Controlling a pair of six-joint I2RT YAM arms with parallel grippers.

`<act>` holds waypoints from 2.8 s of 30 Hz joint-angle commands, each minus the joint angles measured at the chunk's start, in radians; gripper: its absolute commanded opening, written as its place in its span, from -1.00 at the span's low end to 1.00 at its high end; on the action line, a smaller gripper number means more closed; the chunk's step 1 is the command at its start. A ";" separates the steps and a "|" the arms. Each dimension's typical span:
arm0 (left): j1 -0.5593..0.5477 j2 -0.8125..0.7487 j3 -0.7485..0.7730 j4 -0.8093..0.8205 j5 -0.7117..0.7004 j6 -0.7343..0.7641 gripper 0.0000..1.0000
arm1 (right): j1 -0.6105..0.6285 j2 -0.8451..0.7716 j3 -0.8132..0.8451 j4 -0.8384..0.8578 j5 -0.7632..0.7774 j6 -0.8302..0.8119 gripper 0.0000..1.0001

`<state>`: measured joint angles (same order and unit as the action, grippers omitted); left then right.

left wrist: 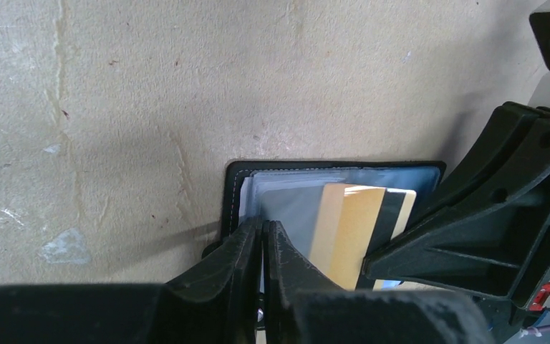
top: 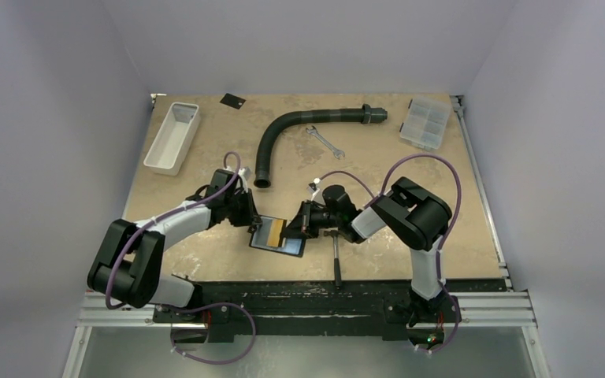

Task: Put the credit cards into the card holder
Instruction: Insert the credit card into the card holder.

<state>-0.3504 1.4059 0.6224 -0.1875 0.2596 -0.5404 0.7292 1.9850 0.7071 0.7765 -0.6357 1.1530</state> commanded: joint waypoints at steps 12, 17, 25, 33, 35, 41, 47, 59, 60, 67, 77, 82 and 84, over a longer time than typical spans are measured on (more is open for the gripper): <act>-0.004 -0.151 0.048 -0.154 -0.173 -0.044 -0.07 | 0.013 -0.008 -0.035 0.141 0.093 0.050 -0.47; -0.003 -0.087 -0.024 -0.089 -0.167 -0.095 -0.40 | 0.013 -0.067 -0.023 0.000 0.106 -0.052 -0.28; -0.004 -0.137 -0.105 -0.028 -0.180 -0.132 -0.74 | 0.014 -0.077 0.018 -0.071 0.108 -0.139 -0.41; -0.005 -0.151 -0.143 0.004 -0.130 -0.145 -0.92 | 0.027 -0.007 0.097 -0.059 0.061 -0.138 -0.69; -0.006 -0.155 -0.152 0.011 -0.120 -0.151 -0.97 | 0.036 0.004 0.111 -0.047 0.053 -0.127 -0.78; -0.007 -0.169 -0.168 0.021 -0.110 -0.153 -1.00 | 0.045 0.051 0.128 0.019 -0.012 -0.092 -0.89; -0.007 -0.184 -0.175 0.020 -0.121 -0.155 -1.00 | 0.022 0.011 0.083 -0.040 -0.029 -0.140 -0.47; -0.007 -0.185 -0.178 0.027 -0.101 -0.147 -1.00 | 0.019 -0.114 0.094 -0.365 0.069 -0.331 -0.13; -0.007 -0.184 -0.179 0.028 -0.098 -0.146 -1.00 | 0.019 -0.121 0.095 -0.386 0.077 -0.343 -0.12; -0.007 -0.179 -0.179 0.035 -0.083 -0.144 -1.00 | 0.021 -0.173 0.104 -0.490 0.153 -0.388 -0.06; -0.007 -0.169 -0.184 0.048 -0.054 -0.144 -1.00 | 0.081 -0.131 0.208 -0.545 0.207 -0.410 -0.10; -0.010 -0.172 -0.185 0.049 -0.049 -0.148 -1.00 | 0.114 -0.097 0.273 -0.544 0.205 -0.390 -0.14; -0.011 -0.177 -0.188 0.051 -0.046 -0.154 -1.00 | 0.118 -0.092 0.274 -0.509 0.192 -0.364 -0.16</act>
<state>-0.3538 1.2301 0.4515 -0.1394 0.1524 -0.6880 0.8318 1.8801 0.9413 0.2390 -0.4572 0.7692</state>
